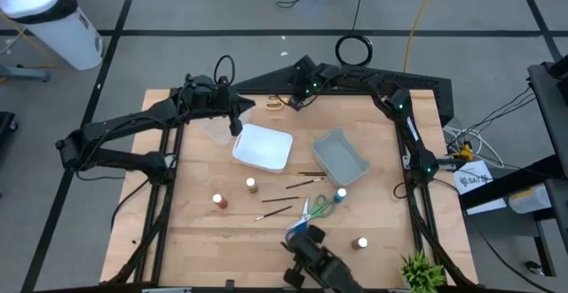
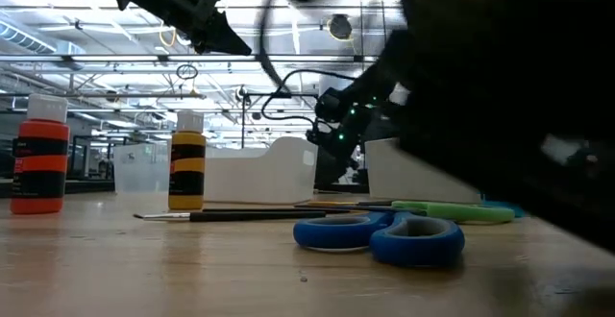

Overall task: Pick & Place Paint Supplies
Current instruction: Put the yellow scissors into the transparent bin

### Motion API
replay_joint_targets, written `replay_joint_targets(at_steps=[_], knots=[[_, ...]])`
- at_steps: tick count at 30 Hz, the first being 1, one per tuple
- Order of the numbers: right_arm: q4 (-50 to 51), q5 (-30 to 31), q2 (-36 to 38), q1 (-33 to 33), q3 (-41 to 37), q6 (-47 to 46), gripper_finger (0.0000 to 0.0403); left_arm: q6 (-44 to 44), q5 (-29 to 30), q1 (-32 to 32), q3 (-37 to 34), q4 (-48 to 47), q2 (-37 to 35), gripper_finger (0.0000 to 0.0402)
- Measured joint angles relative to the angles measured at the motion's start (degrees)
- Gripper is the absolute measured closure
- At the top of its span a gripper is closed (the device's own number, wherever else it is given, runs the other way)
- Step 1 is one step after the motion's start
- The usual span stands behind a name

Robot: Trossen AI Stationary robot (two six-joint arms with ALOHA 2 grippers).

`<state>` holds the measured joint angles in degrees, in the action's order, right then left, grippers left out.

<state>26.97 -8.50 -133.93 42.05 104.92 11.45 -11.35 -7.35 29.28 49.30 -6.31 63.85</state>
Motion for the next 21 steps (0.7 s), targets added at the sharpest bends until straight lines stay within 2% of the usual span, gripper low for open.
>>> replay_joint_targets(at_steps=[6, 9, 12, 15, 17, 21], knots=[[16.32, -0.43, 0.66, 0.38, 0.53, 1.71, 0.0403, -0.24, 0.02, -0.02, 0.0, 0.05, -0.02, 0.0362], [25.93, 2.11, 1.45, 0.36, 0.44, 2.49, 0.0403, -0.33, 0.04, -0.02, 0.0, 0.07, -0.02, 0.0362], [31.07, 5.61, 2.51, 0.34, 0.4, 0.92, 0.0403, -0.35, 0.03, 0.0, 0.0, 0.1, 0.0, 0.0362], [31.7, 8.32, 4.43, 0.27, 0.08, -0.17, 0.0403, -0.33, 0.02, 0.0, 0.0, 0.12, -0.02, 0.0362], [27.97, 8.19, 5.67, -0.22, -0.13, -0.19, 0.0403, -0.35, 0.02, -0.02, 0.0, 0.11, 0.0, 0.0362], [17.55, 2.18, 8.8, -2.96, 0.19, 2.09, 0.0403, -0.37, 0.02, 0.0, 0.0, 0.09, 0.0, 0.0362]])
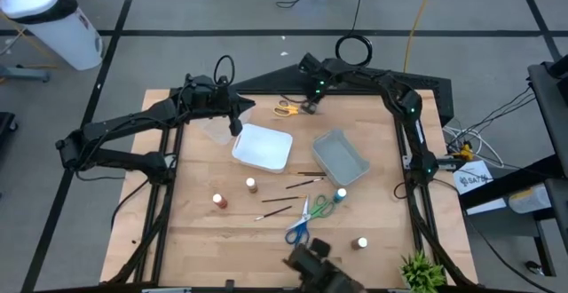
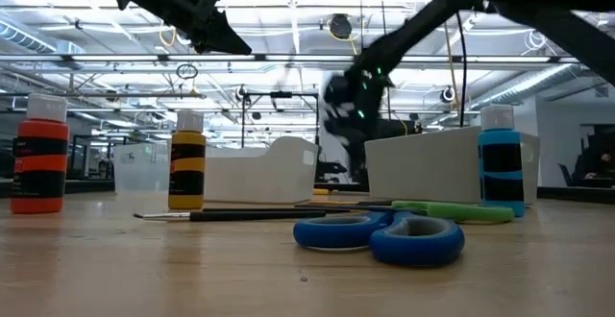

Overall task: Pick & Place Paint Supplies
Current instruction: Put the yellow scissors into the transparent bin

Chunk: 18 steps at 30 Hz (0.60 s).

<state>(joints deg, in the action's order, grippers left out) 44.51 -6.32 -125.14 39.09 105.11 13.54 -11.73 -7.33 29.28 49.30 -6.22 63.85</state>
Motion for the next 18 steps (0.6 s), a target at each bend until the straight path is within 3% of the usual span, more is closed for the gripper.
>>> replay_joint_targets(at_steps=[7, 9, 18], knots=[[-9.9, -3.99, -3.13, -4.68, -0.16, 3.45, 0.0403, 0.09, -0.02, 0.0, 0.0, -0.01, -0.01, 0.0362], [-10.15, -1.09, -4.73, -5.05, 0.0, 4.05, 0.0403, 0.26, -0.02, -0.01, 0.0, -0.04, -0.01, 0.0362], [3.11, -1.01, -5.14, -0.85, 0.26, -0.87, 0.0403, 0.48, -0.08, -0.02, 0.0, -0.07, -0.02, 0.0362]])
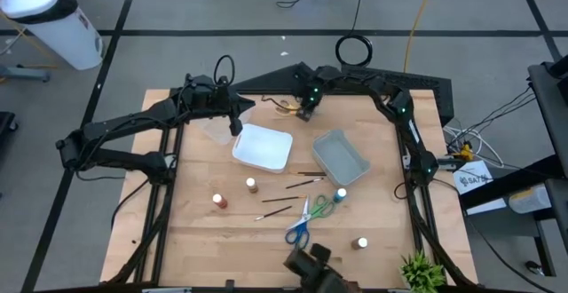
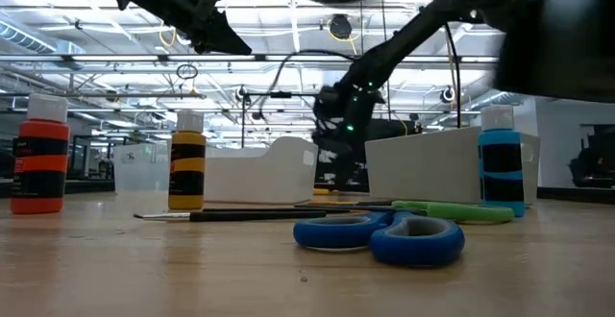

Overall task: Pick & Place Paint Supplies
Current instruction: Put the yellow scissors into the transparent bin

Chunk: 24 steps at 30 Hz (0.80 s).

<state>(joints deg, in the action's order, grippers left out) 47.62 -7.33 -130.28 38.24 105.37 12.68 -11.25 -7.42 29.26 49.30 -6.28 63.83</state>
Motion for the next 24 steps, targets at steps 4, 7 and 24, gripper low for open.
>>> replay_joint_targets(at_steps=[4, 7, 24], knots=[[9.33, -0.23, 0.11, 1.03, -0.16, -0.87, 0.0403, 0.0, 0.03, 0.0, 0.0, -0.02, 0.0, 0.0362], [11.77, -0.5, 0.67, 1.55, -1.74, -0.88, 0.0403, -0.02, 0.02, 0.0, 0.0, -0.09, 0.0, 0.0362], [-21.8, -3.71, 19.56, -3.66, -22.52, 5.23, 0.0337, -0.46, 0.02, 0.0, 0.0, -1.62, 0.0, 0.0362]])
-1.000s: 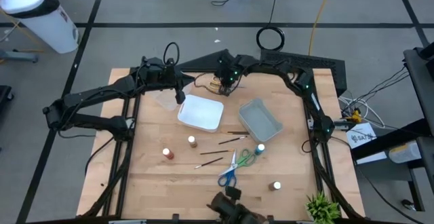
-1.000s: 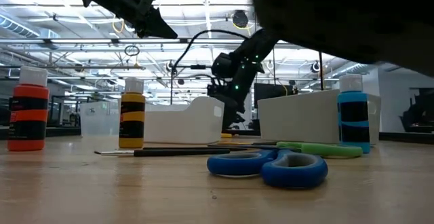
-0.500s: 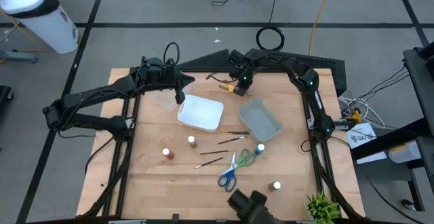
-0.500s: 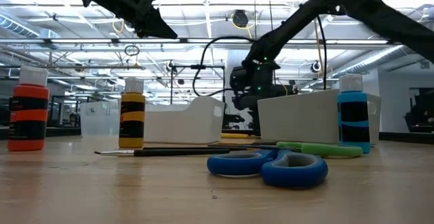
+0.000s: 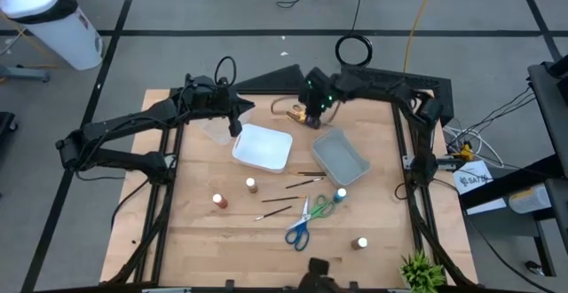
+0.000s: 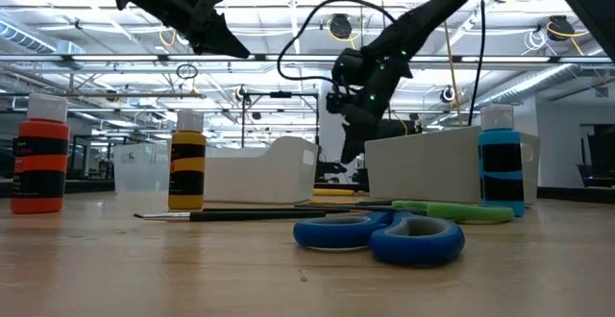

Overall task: Pick & Place Paint Supplies
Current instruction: Put the yellow scissors into the transparent bin

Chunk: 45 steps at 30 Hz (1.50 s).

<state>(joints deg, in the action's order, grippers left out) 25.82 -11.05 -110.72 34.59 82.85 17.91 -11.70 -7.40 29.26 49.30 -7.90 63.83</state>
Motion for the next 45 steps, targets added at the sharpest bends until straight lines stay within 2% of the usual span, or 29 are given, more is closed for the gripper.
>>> replay_joint_targets(at_steps=[3, 6, 8, 11, 14, 18, 21, 25, 27, 30, 32, 35, 45], knots=[[-11.8, 6.41, 0.07, -2.62, -4.03, 5.19, 0.0263, 0.0, 0.02, 0.0, 0.0, 0.0, 0.0, 0.0362], [-16.2, 15.16, -2.44, -4.56, -2.99, 7.36, 0.0189, -0.02, 0.01, 0.0, 0.0, 0.02, 0.0, 0.0362], [-14.22, 15.12, -3.99, -4.89, -0.78, 7.6, 0.0158, 0.05, 0.02, 0.01, 0.0, 0.02, 0.0, 0.0362], [-9.52, 12.9, -7.77, -4.43, 4.33, 6.98, 0.0144, 0.25, 0.02, 0.0, 0.0, 0.0, 0.0, 0.0362], [-2.81, 12.4, -12.4, -3.2, 8.56, 7.0, 0.0153, 1.26, 0.02, 0.02, 0.0, 0.0, 0.0, 0.0362], [6.32, 3.19, -15.92, -0.9, 14.26, 6.39, 0.0183, 1.63, 0.02, 0.0, 0.0, -0.11, 0.0, 0.0362], [11.08, 3.67, -16.08, -0.09, 14.95, 6.13, 0.0215, 1.75, 0.02, 0.0, 0.0, -0.09, 0.0, 0.0362], [15.48, 8.13, -15.73, 0.47, 13.79, 6.84, 0.03, 1.75, 0.02, 0.01, 0.0, -0.04, 0.0, 0.0362], [14.09, 8.12, -15.63, 1.02, 10.94, 7.55, 0.0342, 1.65, 0.02, 0.0, 0.0, 0.01, 0.0, 0.0362], [9.46, 10.2, -15.58, 1.01, 6.49, 9.01, 0.0342, 1.72, 0.02, 0.02, 0.0, 0.21, 0.0, 0.0362], [9.11, 12.38, -15.62, 0.21, 5.67, 9.5, 0.0342, 1.73, 0.04, 0.0, 0.0, 0.49, 0.0, 0.0362], [8.05, 12.45, -14.4, -0.28, 5.63, 9.63, 0.0342, 1.73, 0.03, 0.01, 0.0, 0.91, 0.0, 0.0362], [-0.89, 13.03, -2.52, -3.99, 5.38, 11.83, 0.0342, 1.96, 0.02, -0.04, 0.0, 0.47, 0.0, 0.0362]])
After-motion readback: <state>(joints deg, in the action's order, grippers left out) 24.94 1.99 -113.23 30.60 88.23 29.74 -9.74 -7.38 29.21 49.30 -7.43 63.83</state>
